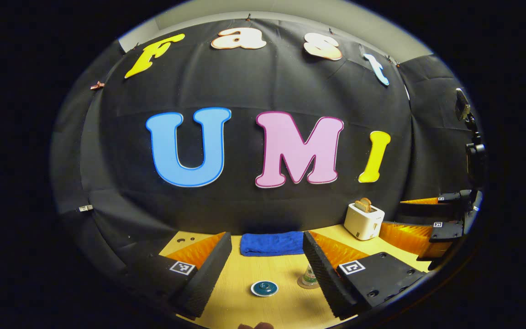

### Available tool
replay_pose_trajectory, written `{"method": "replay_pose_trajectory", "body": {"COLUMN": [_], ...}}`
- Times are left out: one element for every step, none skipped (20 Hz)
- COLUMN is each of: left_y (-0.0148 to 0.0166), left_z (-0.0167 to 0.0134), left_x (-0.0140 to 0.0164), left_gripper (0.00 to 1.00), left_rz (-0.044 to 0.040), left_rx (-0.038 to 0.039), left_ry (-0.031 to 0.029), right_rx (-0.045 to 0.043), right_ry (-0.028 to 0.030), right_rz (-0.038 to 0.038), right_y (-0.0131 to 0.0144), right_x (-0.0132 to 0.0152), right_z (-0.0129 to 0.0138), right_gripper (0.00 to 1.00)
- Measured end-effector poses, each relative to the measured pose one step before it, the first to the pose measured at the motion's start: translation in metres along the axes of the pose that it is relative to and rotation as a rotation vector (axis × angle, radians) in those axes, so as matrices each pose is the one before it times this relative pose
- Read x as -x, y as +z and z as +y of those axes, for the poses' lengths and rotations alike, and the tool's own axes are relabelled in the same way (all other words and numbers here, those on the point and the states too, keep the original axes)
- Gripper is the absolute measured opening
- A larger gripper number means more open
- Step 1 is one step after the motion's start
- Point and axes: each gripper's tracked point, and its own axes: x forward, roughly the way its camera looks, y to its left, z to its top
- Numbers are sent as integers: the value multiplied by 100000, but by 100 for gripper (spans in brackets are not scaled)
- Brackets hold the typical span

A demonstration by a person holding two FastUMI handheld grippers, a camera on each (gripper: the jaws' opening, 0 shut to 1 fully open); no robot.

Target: Open the teacup lid with one hand, grasp the water bottle and pour water into the teacup with the other hand; after pouring, place the water bottle on the coaster and then close the teacup lid.

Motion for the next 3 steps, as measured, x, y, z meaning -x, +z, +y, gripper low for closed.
{"method": "replay_pose_trajectory", "body": {"left_y": [247,331,308], "left_z": [-395,-337,-226], "left_x": [119,50,-41], "left_gripper": [98,98,98], "left_rz": [-278,-60,-191], "left_rx": [-19,292,318], "left_ry": [-659,-412,-210], "right_rx": [-200,-1490,-1670], "right_ry": [5,276,217], "right_rz": [-704,-447,-858], "right_y": [396,411,492], "right_x": [152,153,189], "right_z": [-17,-24,-55], "right_gripper": [98,98,98]}}
